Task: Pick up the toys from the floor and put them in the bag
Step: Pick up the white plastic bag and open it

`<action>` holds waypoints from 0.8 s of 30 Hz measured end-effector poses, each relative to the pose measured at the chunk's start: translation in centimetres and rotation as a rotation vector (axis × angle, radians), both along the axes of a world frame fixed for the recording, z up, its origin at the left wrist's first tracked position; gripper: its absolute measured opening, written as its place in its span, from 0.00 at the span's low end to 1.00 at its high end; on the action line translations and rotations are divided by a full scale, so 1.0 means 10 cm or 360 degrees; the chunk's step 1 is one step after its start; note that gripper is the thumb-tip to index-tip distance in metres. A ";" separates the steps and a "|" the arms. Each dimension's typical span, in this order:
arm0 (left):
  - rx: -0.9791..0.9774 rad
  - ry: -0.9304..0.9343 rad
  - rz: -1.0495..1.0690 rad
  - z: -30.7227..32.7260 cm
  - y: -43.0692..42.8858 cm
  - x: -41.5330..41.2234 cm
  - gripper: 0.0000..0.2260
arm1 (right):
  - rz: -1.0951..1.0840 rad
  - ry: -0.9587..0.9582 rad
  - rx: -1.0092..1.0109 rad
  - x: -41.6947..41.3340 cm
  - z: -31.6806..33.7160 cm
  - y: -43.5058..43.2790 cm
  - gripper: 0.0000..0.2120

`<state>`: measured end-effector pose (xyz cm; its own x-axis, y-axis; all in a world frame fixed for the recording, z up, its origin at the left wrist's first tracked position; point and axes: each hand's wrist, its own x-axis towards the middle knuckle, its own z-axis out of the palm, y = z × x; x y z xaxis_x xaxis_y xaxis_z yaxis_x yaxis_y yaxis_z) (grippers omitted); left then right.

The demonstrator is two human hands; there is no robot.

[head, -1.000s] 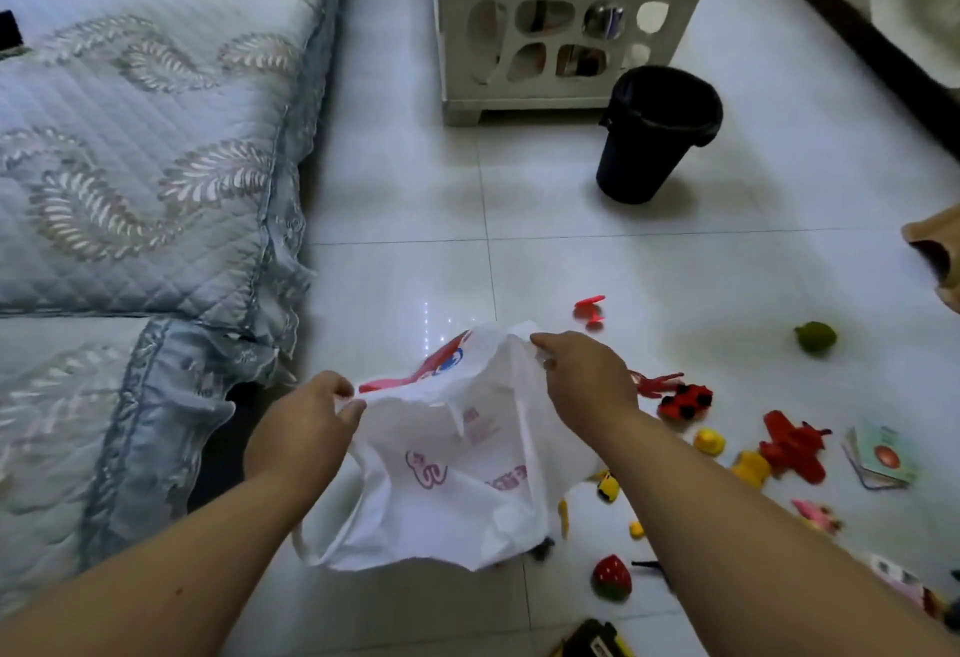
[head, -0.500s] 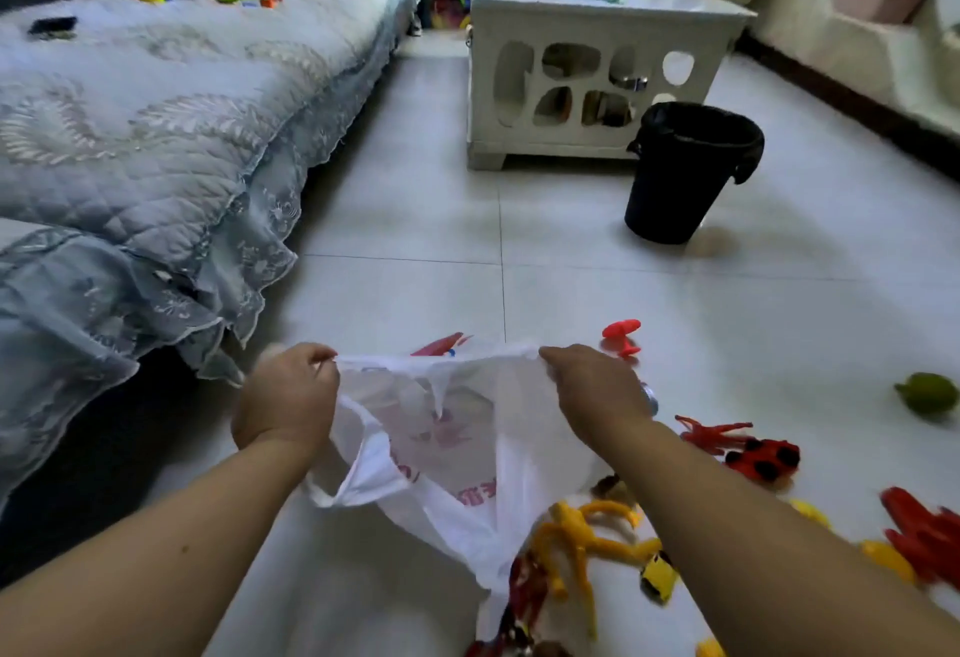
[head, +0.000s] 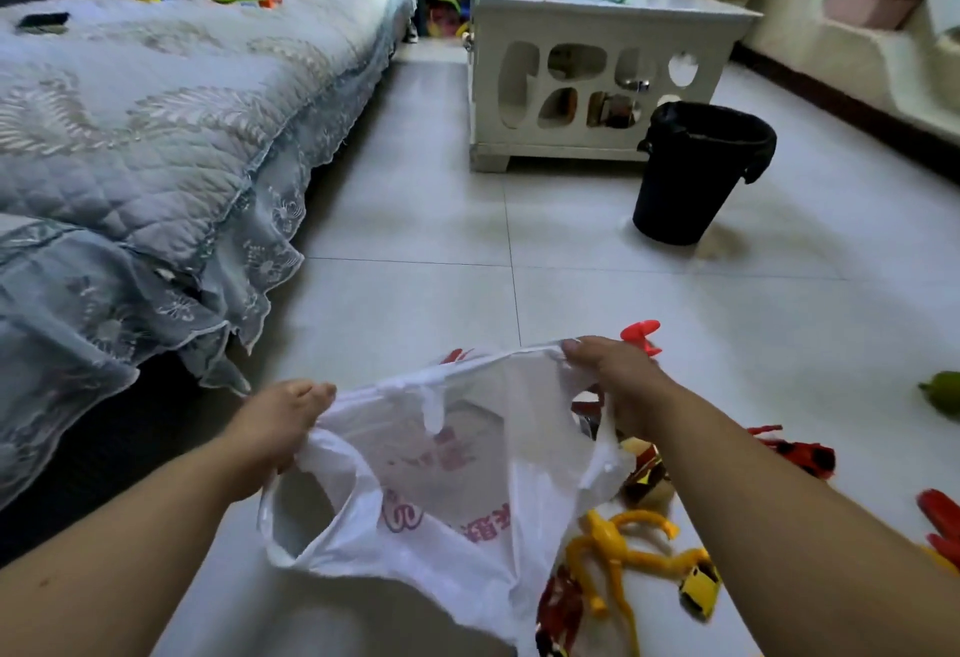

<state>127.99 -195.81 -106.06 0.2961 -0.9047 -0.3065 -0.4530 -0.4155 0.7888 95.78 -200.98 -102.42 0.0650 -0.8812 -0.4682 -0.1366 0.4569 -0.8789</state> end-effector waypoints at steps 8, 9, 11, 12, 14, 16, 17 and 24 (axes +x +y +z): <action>0.0274 0.0504 -0.0158 -0.09 0.13 0.19 0.18 | -0.0255 0.0211 0.0034 0.43 -0.17 -0.26 0.16; 0.0313 0.0660 -0.0084 -0.08 0.13 0.20 0.16 | -0.0268 0.0226 0.0023 0.44 -0.22 -0.29 0.15; 0.0336 0.0954 0.0064 -0.07 0.11 0.21 0.17 | -0.0299 0.0340 0.0023 0.45 -0.30 -0.33 0.12; 0.0324 0.1078 0.0119 -0.06 0.10 0.19 0.16 | -0.0256 0.0464 -0.0008 0.45 -0.33 -0.34 0.09; 0.0243 0.1225 0.0207 -0.06 0.08 0.11 0.14 | -0.0082 0.0664 -0.0113 0.44 -0.33 -0.32 0.06; 0.0144 0.1088 0.0226 -0.12 0.05 0.01 0.13 | 0.0030 0.0630 -0.0141 0.41 -0.32 -0.26 0.14; 0.0105 0.0976 0.0205 -0.16 0.04 -0.04 0.14 | 0.0059 0.0608 -0.0148 0.40 -0.32 -0.23 0.23; -0.0128 0.0617 0.0121 -0.16 0.00 -0.31 0.13 | -0.0010 0.1188 -0.0612 0.24 -0.21 0.28 0.32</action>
